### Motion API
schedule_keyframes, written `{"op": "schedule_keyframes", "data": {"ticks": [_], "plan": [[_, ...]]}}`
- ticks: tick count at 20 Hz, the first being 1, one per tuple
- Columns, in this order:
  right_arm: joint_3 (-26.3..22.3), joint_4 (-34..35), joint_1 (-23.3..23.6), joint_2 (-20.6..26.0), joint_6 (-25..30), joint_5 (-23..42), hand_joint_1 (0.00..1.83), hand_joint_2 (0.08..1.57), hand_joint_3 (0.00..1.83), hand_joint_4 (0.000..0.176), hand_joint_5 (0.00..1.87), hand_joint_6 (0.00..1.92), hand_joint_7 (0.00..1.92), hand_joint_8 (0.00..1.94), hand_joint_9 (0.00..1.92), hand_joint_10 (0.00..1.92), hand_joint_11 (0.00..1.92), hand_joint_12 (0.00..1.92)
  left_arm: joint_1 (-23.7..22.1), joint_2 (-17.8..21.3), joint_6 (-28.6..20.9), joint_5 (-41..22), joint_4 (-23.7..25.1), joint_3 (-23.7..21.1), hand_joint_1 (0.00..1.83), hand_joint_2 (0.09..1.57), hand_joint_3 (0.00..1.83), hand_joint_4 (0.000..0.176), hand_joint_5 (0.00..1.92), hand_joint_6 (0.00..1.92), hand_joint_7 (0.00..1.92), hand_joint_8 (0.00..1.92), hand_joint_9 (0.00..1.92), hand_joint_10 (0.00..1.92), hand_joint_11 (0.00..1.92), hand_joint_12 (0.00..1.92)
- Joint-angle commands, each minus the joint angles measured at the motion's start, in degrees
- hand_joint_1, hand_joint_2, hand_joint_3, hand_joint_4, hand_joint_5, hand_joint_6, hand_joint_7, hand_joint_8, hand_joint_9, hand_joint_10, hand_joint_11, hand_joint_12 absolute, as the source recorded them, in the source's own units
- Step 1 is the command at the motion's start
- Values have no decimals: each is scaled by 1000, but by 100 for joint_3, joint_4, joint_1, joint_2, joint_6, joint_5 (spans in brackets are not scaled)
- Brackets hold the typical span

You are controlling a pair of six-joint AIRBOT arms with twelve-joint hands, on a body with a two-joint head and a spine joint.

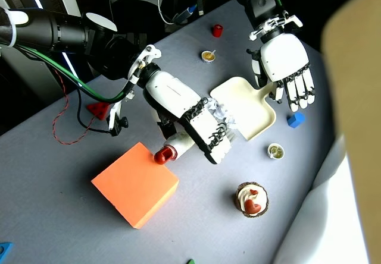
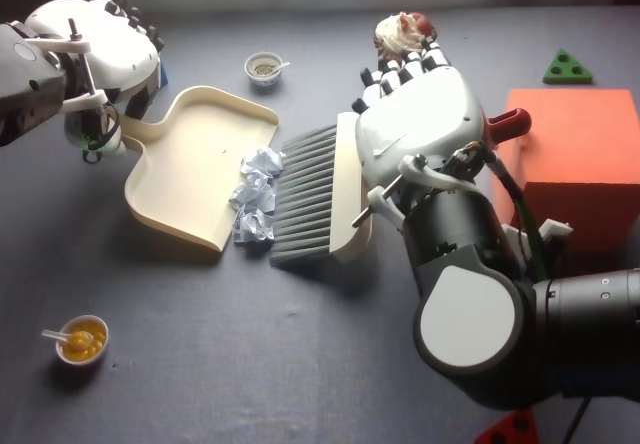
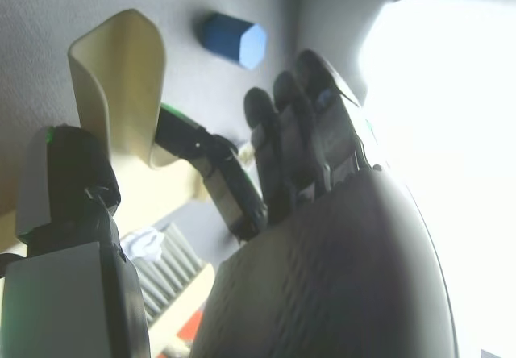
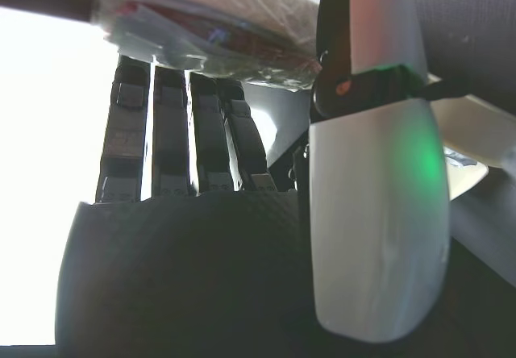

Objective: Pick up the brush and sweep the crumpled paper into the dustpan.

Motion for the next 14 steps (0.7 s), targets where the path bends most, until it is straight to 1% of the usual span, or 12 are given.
{"op": "schedule_keyframes", "data": {"ticks": [1,2,3,4,5,7,9,10,11,12,13,14], "plan": [[20,-519,94,30,-21,-365,1200,943,2,0,240,5,252,4,285,1,310,37,-42,102,26,-418,192,-14,1066,1113,0,48,995,959,380,5,263,7,128,375],[59,-514,91,22,-6,-352,1187,929,0,0,246,6,251,3,280,0,312,36,-43,121,26,-421,194,-25,1072,1114,0,29,992,963,362,1,242,2,117,379],[108,-514,78,15,15,-342,1182,929,0,0,239,3,243,0,279,0,319,39,-43,144,26,-434,195,-43,1062,1115,0,53,990,966,365,2,241,2,109,387],[140,-512,73,11,33,-331,1186,943,3,0,230,0,228,0,256,0,299,29,-39,157,4,-452,207,-55,1065,1109,0,56,1002,946,393,5,275,7,134,402],[170,-496,62,6,47,-322,1181,955,7,0,229,1,220,0,250,0,302,30,-1,169,-204,-491,368,-64,1066,1108,0,55,1005,942,401,7,289,10,141,405],[193,-482,39,1,48,-322,1225,945,1,0,273,12,255,9,278,7,322,36,85,184,-547,-653,608,-99,1079,1117,1,7,985,973,393,2,278,2,126,405],[189,-482,26,9,48,-322,1212,948,2,0,250,0,240,1,262,0,310,29,118,189,-594,-713,609,-130,1071,1119,0,27,984,976,368,1,250,0,124,403],[185,-480,18,15,61,-322,1226,952,3,0,264,6,247,4,278,7,327,35,125,189,-598,-726,609,-142,1061,1115,0,56,991,965,345,1,221,0,101,388],[185,-480,-1,20,88,-312,1217,946,0,0,269,7,254,6,290,11,340,40,132,189,-603,-737,608,-152,1070,1116,0,32,989,968,334,1,213,0,89,379],[185,-478,-26,25,120,-301,1204,946,0,0,283,11,259,7,288,8,349,43,140,191,-618,-752,608,-160,1078,1115,0,15,992,963,338,2,216,1,96,376],[185,-467,-52,30,142,-280,1177,945,0,0,325,8,299,6,303,5,350,39,145,197,-619,-758,608,-169,1073,1112,0,30,996,956,326,1,204,0,108,373],[186,-463,-91,33,161,-266,1163,942,0,0,426,13,421,13,393,12,365,43,152,208,-619,-764,608,-180,1038,1118,1,107,978,983,322,0,217,2,124,358]]}}
